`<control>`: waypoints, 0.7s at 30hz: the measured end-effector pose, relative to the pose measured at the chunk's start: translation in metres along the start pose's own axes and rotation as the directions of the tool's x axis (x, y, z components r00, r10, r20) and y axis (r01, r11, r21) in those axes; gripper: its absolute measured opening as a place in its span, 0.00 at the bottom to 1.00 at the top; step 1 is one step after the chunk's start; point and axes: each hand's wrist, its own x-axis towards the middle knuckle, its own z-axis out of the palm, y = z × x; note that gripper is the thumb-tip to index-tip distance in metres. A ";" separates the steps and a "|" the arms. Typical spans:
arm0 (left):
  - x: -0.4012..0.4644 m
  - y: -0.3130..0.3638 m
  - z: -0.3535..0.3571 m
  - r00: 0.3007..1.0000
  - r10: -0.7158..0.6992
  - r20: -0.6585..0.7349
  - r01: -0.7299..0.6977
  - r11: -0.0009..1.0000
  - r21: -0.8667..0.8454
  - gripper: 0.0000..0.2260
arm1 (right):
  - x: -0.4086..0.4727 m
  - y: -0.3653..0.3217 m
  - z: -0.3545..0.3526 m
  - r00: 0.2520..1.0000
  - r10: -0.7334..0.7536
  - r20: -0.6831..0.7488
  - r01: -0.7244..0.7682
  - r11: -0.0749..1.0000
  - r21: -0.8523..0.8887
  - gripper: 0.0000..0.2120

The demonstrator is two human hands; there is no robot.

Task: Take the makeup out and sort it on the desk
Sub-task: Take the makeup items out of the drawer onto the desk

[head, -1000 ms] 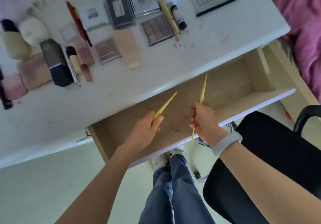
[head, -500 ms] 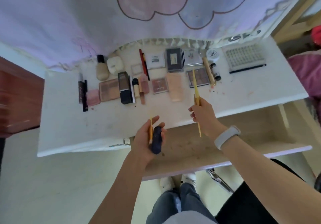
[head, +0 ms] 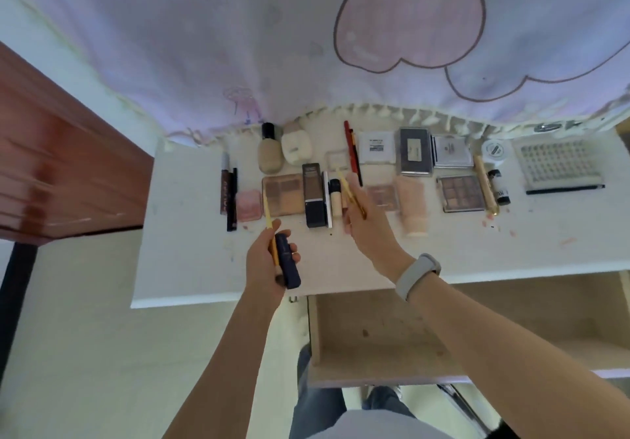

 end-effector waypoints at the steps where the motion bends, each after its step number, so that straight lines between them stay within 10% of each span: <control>1: 0.009 0.014 -0.011 0.999 0.024 -0.026 -0.023 0.999 0.045 0.07 | 0.005 -0.006 0.019 1.000 -0.008 0.000 0.008 1.000 0.000 0.19; 8: 0.078 0.102 -0.082 0.972 0.144 -0.184 -0.054 0.905 0.421 0.07 | 0.042 -0.030 0.152 0.961 0.232 0.148 -0.252 0.958 0.136 0.16; 12: 0.109 0.128 -0.094 0.938 0.347 -0.003 -0.259 0.705 0.661 0.12 | 0.062 -0.034 0.204 0.943 0.285 0.170 -0.317 0.926 0.205 0.16; 16: 0.136 0.144 -0.098 0.917 0.371 0.146 -0.335 0.520 0.785 0.13 | 0.078 -0.037 0.233 0.962 0.256 0.098 -0.269 0.951 0.151 0.16; 21: 0.138 0.142 -0.098 0.935 0.329 0.131 -0.311 0.583 0.751 0.24 | 0.084 -0.039 0.236 0.998 0.056 -0.008 -0.056 0.994 -0.090 0.12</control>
